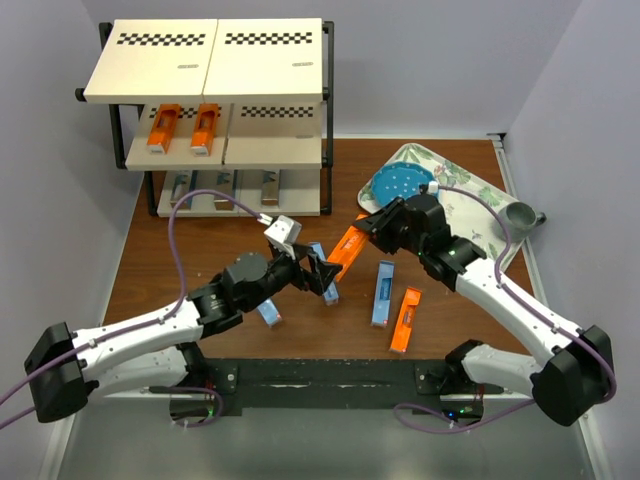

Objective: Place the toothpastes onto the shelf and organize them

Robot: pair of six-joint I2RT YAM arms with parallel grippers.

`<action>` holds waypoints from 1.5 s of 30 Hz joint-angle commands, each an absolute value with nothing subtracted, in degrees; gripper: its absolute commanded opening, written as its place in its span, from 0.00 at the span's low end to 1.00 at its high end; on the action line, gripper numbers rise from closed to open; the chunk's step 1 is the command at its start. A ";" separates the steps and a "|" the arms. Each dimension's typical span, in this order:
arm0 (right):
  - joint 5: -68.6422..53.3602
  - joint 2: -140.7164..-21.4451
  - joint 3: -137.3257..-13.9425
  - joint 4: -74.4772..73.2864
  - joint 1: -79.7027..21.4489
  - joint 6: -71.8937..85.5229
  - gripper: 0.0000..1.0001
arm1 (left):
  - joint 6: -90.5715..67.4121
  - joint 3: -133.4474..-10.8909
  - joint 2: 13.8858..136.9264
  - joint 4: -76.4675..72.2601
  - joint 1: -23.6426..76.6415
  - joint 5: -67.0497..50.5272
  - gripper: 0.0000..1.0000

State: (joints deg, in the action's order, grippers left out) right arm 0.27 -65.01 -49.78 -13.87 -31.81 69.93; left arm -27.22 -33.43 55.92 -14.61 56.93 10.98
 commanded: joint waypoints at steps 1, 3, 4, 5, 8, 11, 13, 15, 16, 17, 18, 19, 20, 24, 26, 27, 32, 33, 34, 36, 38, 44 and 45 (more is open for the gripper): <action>-1.40 -63.11 -48.96 -9.14 -31.90 76.29 0.33 | -29.71 -35.07 57.48 -21.79 58.62 14.85 1.00; -1.58 -62.58 -48.69 -9.14 -31.90 77.42 0.33 | -30.40 -35.77 58.96 -22.50 59.23 15.73 1.00; -1.50 -62.40 -48.34 -9.14 -31.90 77.78 0.33 | -30.85 -35.95 59.41 -22.33 59.50 16.52 1.00; -1.32 -62.14 -48.08 -9.23 -31.90 78.04 0.33 | -31.37 -36.12 59.68 -22.24 59.76 17.39 1.00; -1.14 -61.44 -47.29 -8.88 -31.90 79.27 0.33 | -33.92 -36.12 60.38 -21.10 60.47 22.13 0.98; -1.05 -60.82 -47.11 -8.88 -31.90 79.80 0.33 | -36.47 -35.69 59.94 -20.13 60.82 24.51 0.95; -1.05 -60.56 -46.85 -9.05 -31.90 79.98 0.33 | -37.09 -34.98 59.50 -21.26 61.00 24.78 0.88; -0.97 -60.29 -46.76 -8.96 -31.82 80.33 0.33 | -37.09 -34.80 59.59 -21.88 61.00 24.52 0.81; -0.62 -60.12 -46.50 -9.05 -31.90 80.51 0.33 | -37.09 -34.89 59.85 -22.06 61.08 24.17 0.81; -0.44 -59.77 -46.32 -9.14 -31.90 80.51 0.33 | -37.35 -35.15 60.46 -22.06 61.08 23.56 0.80; -0.18 -59.59 -46.14 -9.05 -31.90 80.77 0.33 | -37.70 -35.33 60.73 -22.15 61.26 23.21 0.79; -0.18 -59.50 -45.97 -9.14 -31.90 80.95 0.33 | -37.97 -35.42 61.08 -22.50 61.43 22.94 0.79; -0.18 -59.33 -45.97 -9.14 -31.90 81.12 0.33 | -38.14 -35.51 61.69 -22.67 61.61 22.33 0.77; 0.61 -58.98 -45.88 -9.58 -31.90 81.39 0.33 | -38.23 -36.30 62.93 -22.94 62.49 21.97 0.71; 0.79 -58.97 -45.79 -9.58 -31.90 81.39 0.33 | -38.41 -36.56 63.45 -22.94 62.67 22.06 0.69; 0.70 -58.89 -45.79 -9.67 -31.90 81.47 0.34 | -38.32 -36.65 63.54 -22.94 62.75 22.06 0.66; 0.88 -58.54 -45.62 -9.58 -31.90 81.39 0.35 | -37.53 -36.83 63.28 -23.38 62.84 22.67 0.53; 0.97 -58.62 -45.62 -9.58 -31.90 81.39 0.37 | -37.36 -36.83 63.19 -23.47 62.84 22.76 0.47; 1.14 -58.36 -45.53 -9.67 -31.90 81.30 0.38 | -37.09 -36.91 63.11 -23.55 62.84 22.85 0.44; 1.32 -58.18 -45.44 -9.84 -31.90 80.77 0.44 | -36.65 -36.83 62.84 -23.47 62.84 23.20 0.38; 1.58 -58.10 -45.44 -10.10 -31.90 80.16 0.51 | -36.13 -36.65 62.67 -23.29 62.84 23.55 0.37; 2.63 -57.92 -46.49 -11.86 -31.90 77.27 0.82 | -33.85 -36.30 60.91 -22.06 62.84 26.01 0.27; 2.81 -57.83 -46.93 -12.13 -31.99 76.65 0.84 | -33.32 -36.30 60.56 -21.71 62.84 26.71 0.26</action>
State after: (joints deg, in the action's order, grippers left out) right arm 0.69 -58.78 -45.45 -12.21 -31.81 79.31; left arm -36.40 -34.68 63.26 -19.57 62.92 22.35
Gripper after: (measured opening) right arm 0.782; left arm 0.448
